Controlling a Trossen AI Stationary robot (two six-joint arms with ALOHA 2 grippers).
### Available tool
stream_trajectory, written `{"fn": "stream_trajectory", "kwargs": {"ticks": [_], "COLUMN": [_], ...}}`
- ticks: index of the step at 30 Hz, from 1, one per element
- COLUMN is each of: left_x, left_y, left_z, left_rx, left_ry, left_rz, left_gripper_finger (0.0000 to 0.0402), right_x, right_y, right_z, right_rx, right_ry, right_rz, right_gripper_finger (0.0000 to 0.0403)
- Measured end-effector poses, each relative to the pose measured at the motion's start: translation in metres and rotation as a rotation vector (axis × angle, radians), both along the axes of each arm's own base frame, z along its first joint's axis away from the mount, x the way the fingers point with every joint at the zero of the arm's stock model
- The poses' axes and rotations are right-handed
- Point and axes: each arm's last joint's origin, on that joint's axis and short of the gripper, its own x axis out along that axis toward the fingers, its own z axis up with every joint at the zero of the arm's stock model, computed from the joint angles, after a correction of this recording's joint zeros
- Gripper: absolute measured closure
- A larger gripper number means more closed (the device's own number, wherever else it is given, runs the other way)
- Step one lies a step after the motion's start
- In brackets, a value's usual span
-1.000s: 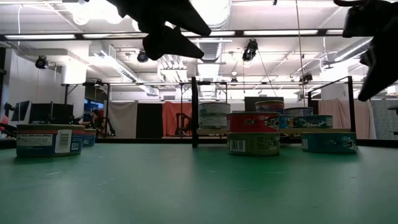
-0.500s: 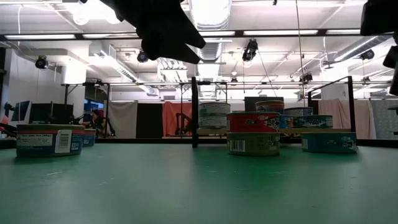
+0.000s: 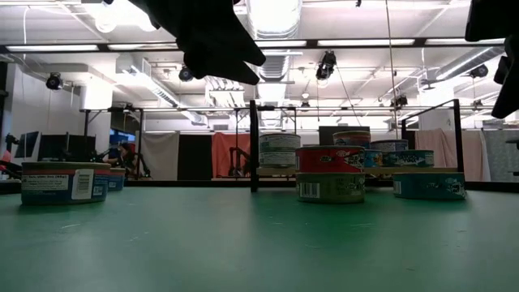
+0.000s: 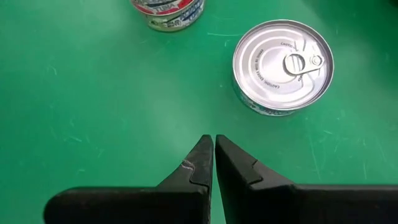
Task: Stack canned seafood by type on shelf
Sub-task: Stack the green/blue tuna can on top of the green/blue tuna can on the shelf
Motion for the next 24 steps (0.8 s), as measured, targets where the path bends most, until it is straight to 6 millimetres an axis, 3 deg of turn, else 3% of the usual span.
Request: {"fn": "stream_trajectory", "kwargs": {"ticks": [13, 24], "left_x": [-0.0018, -0.0007], "left_y": [-0.0007, 0.0004], "left_z": [-0.0039, -0.0020], "left_rx": [-0.018, 0.033], "left_ry": [0.010, -0.019], "left_rz": [0.011, 0.032], "left_gripper_finger": [0.0159, 0.0159], "right_x": [0.0015, 0.0041], "right_y": [-0.0020, -0.0092], "right_z": [-0.0006, -0.0045], "right_rx": [-0.082, -0.356], "right_ry": [-0.057, -0.237], "right_rz": [-0.023, -0.098], "right_gripper_finger": [0.0394, 0.0394]}}
